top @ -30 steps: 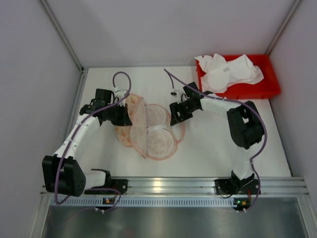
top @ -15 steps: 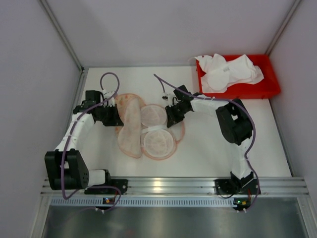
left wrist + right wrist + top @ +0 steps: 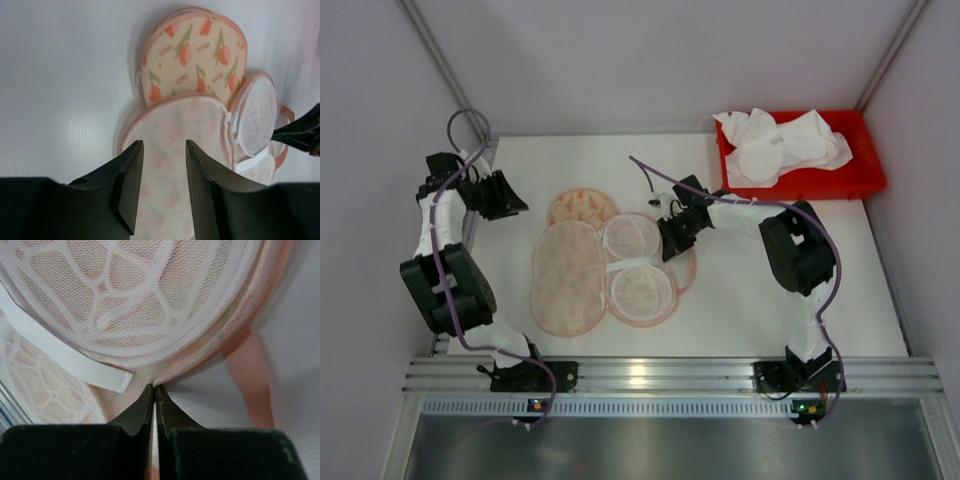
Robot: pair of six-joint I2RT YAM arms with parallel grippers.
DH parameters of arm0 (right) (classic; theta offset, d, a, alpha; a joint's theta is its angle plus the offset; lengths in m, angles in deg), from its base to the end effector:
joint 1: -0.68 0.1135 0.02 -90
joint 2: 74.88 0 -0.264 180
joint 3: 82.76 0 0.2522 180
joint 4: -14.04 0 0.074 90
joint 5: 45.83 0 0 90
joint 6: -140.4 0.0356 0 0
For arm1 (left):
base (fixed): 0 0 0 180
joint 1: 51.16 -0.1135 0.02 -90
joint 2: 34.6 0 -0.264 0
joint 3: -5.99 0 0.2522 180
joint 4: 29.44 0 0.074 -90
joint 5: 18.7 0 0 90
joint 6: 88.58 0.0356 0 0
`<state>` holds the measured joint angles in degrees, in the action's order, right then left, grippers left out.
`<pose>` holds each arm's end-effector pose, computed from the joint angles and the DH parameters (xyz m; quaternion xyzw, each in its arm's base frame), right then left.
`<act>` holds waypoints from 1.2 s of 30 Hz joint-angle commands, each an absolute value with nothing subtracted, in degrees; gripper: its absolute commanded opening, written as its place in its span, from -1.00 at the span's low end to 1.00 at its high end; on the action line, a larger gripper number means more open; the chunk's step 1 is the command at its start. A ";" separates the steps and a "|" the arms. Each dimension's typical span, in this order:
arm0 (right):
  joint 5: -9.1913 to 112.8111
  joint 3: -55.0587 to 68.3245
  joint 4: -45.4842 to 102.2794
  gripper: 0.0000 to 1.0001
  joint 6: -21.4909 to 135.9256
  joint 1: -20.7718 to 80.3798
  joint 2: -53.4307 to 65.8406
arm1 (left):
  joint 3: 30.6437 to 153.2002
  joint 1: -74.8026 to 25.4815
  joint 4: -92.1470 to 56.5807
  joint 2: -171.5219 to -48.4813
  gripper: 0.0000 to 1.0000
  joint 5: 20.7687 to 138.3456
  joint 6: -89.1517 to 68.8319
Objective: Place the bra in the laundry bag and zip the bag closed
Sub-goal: Open the laundry bag at the center of the board, then move the laundry bag to the corner of the board, then move the laundry bag to the center of the board.
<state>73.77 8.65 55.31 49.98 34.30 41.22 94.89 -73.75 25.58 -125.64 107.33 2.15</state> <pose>0.3301 0.2406 0.1494 -0.3277 0.8886 0.2970 0.1216 0.3151 0.1084 0.2817 -0.0871 0.9122 -0.2362 0.3232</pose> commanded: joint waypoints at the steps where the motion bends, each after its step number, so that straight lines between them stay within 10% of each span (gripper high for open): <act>1: 73.08 8.25 55.40 -1.00 47.77 34.87 38.68 | 99.99 -74.19 23.88 -136.25 -0.10 110.14 1.68; 17: 72.82 7.20 55.14 -1.00 46.62 34.87 37.71 | 103.87 -66.11 12.28 -153.68 0.22 114.73 -5.43; 19: 72.82 6.76 55.22 -1.00 46.62 34.87 37.28 | 102.90 -65.23 9.91 -154.12 0.14 113.31 -6.92; 24: 72.47 4.14 55.92 -1.00 46.45 34.34 35.17 | 103.51 -65.75 9.02 -154.48 -0.99 106.74 -9.12; 36: 68.96 -4.22 61.90 -1.00 42.50 25.91 25.24 | 113.26 -69.35 9.98 -149.55 -1.00 89.50 0.88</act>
